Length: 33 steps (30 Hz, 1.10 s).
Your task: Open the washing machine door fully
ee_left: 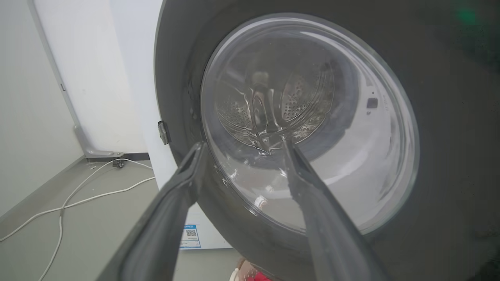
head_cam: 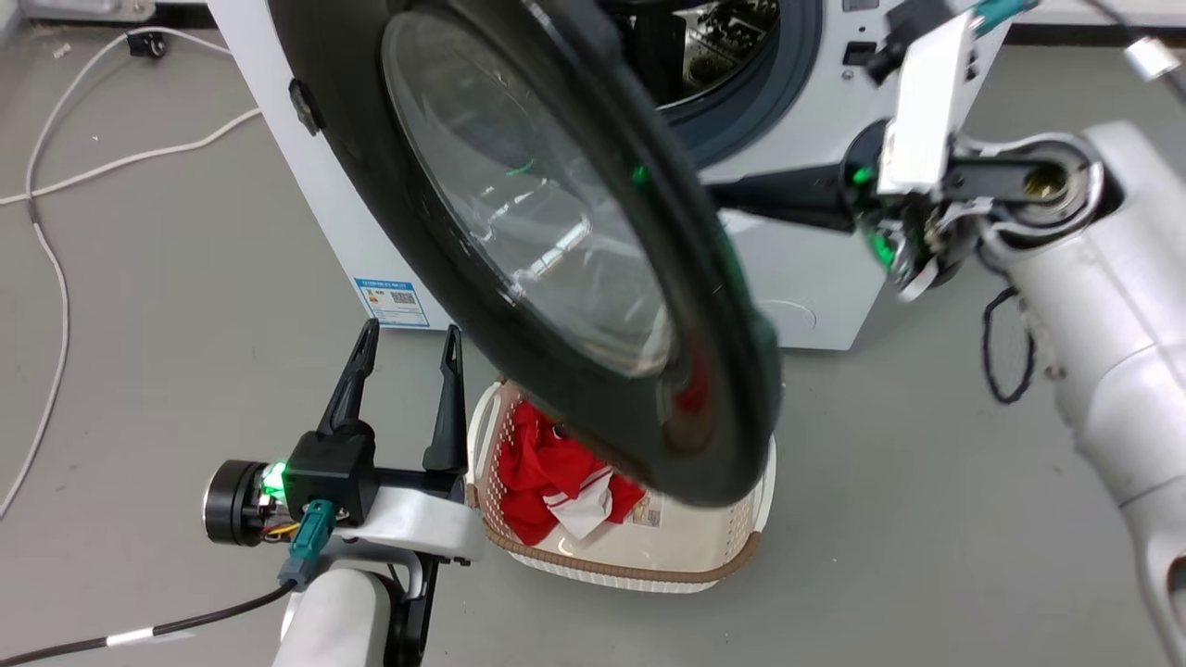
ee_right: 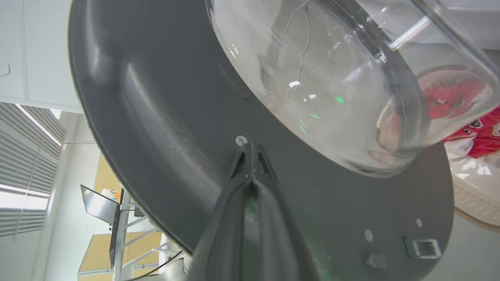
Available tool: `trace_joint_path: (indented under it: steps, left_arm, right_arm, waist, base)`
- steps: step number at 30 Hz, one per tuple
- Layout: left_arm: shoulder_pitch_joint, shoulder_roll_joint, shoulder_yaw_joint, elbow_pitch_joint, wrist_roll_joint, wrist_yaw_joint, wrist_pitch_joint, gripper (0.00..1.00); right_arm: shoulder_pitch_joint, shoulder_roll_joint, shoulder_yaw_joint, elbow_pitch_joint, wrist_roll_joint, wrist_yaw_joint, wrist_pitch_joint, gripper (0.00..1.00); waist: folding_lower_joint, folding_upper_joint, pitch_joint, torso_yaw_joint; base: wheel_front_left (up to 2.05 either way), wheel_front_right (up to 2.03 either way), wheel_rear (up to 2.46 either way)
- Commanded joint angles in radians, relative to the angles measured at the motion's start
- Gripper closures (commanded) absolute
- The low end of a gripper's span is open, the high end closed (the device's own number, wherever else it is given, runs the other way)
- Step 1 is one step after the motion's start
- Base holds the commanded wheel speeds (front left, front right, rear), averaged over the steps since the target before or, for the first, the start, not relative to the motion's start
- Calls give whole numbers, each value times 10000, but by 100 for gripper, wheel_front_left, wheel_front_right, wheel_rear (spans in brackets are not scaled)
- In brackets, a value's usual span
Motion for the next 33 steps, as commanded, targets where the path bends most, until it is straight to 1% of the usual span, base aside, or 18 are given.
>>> trace_joint_path:
  steps: [1, 11, 16, 19, 22, 24, 28, 31, 33]
  left_arm:
    - [110, -8, -20, 26, -15, 1, -25, 0]
    - [211, -9, -73, 83, -34, -42, -25, 0]
    - [247, -9, -80, 81, -67, 8, -25, 0]
    - [270, -9, -52, 65, -73, 41, -25, 0]
    - [297, -9, -34, 34, -83, 65, -25, 0]
    - [317, -9, -18, 22, -88, 75, -25, 0]
    - [291, -9, 29, 5, -101, 90, -25, 0]
    - [288, -8, 69, 49, -107, 75, -25, 0]
    - [331, -9, 99, 66, -106, 81, -25, 0]
  right_arm:
    - [400, 247, 98, -285, 118, 2, 110, 100]
    - [1483, 775, 486, -1592, 471, 2, 213, 100]
    - [1900, 865, 763, -2144, 527, 2, 139, 100]
    - [2108, 818, 771, -2464, 542, 2, -182, 100]
    - [2386, 659, 642, -2918, 246, 2, -1024, 100]
    - [2628, 540, 406, -3144, -7, 2, -1933, 100]
    - [3211, 441, -517, -3480, -521, 2, -4424, 100]
    - [3798, 345, -1310, -3613, -554, 2, -5974, 100]
    - [4328, 264, -1774, -3741, -514, 2, -6749, 100]
  waist:
    - [1, 0, -104, 41]
    - [1, 0, -275, 191]
    - [1, 0, -295, 213]
    - [1, 0, -292, 186]
    - [1, 0, -260, 128]
    - [1, 0, -241, 78]
    - [1, 0, -189, -34]
    - [1, 0, -219, -84]
    - [1, 0, -257, -111]
  base:
    - [0, 0, 0]
    - [0, 0, 0]
    - [0, 0, 0]
    - [0, 0, 0]
    - [0, 0, 0]
    - [0, 0, 0]
    - [0, 0, 0]
    - [0, 0, 0]
    - [0, 0, 0]
